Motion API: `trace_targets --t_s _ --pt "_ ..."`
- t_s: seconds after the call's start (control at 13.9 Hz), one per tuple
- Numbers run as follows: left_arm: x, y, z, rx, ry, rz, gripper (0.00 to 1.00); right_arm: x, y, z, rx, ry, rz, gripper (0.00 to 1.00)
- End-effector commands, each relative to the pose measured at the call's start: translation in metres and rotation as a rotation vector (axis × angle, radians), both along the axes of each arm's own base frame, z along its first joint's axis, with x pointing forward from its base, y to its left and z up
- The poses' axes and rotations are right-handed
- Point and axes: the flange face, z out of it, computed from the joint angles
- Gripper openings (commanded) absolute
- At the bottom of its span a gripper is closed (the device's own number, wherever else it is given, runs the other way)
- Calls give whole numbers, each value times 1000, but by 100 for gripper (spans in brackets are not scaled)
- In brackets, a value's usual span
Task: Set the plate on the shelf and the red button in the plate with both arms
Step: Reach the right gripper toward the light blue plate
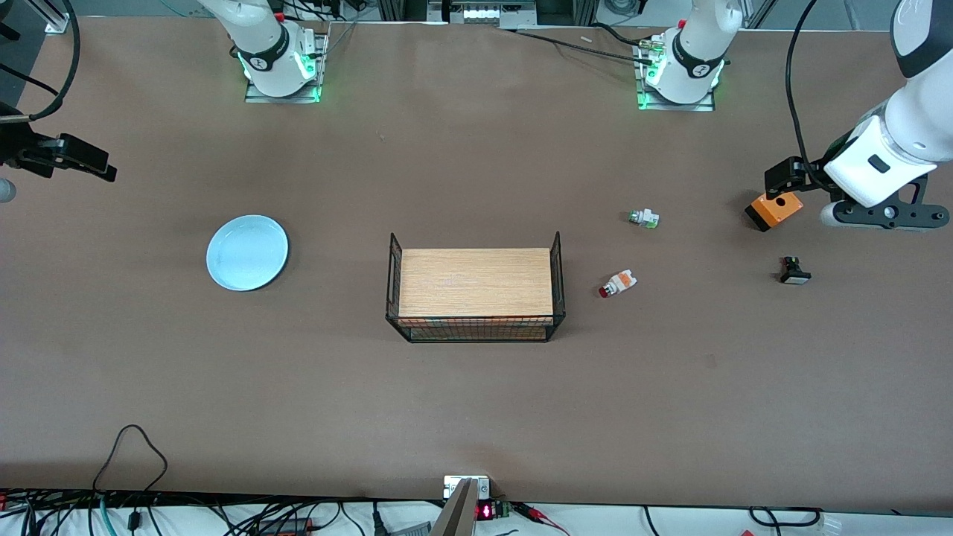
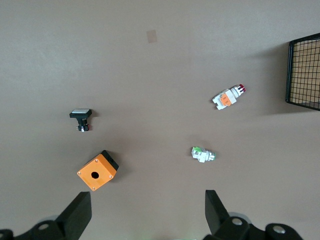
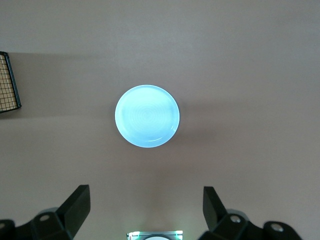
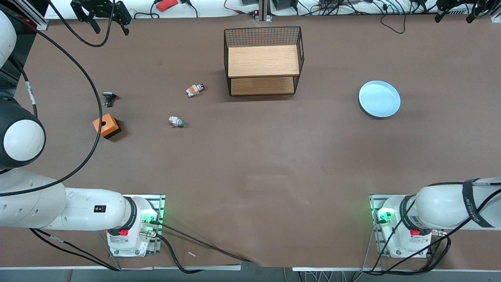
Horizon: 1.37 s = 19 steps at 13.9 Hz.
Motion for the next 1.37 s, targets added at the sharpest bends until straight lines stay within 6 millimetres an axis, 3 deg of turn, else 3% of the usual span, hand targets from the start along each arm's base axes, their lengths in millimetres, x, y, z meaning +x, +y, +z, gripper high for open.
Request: trace_targets --t_s 0.0,0.14,0.29,0.5,0.65,0.93,1.29 --pt "1 2 5 -4 7 7 100 -10 2 7 -11 -5 1 100" --pt "1 2 5 -4 7 7 100 -6 3 6 -14 -16 6 100" --pt "1 2 6 -4 5 7 100 6 5 -18 -24 12 12 100" --pt "1 2 6 -4 5 7 100 41 -9 -101 -76 56 16 100" --pt "1 2 6 -4 5 7 100 45 -13 -156 -81 64 22 100" --pt "1 2 5 -4 7 7 100 26 -9 -236 -79 38 36 100" --pt "1 2 6 -4 5 7 100 -26 -51 -340 -62 -39 13 100"
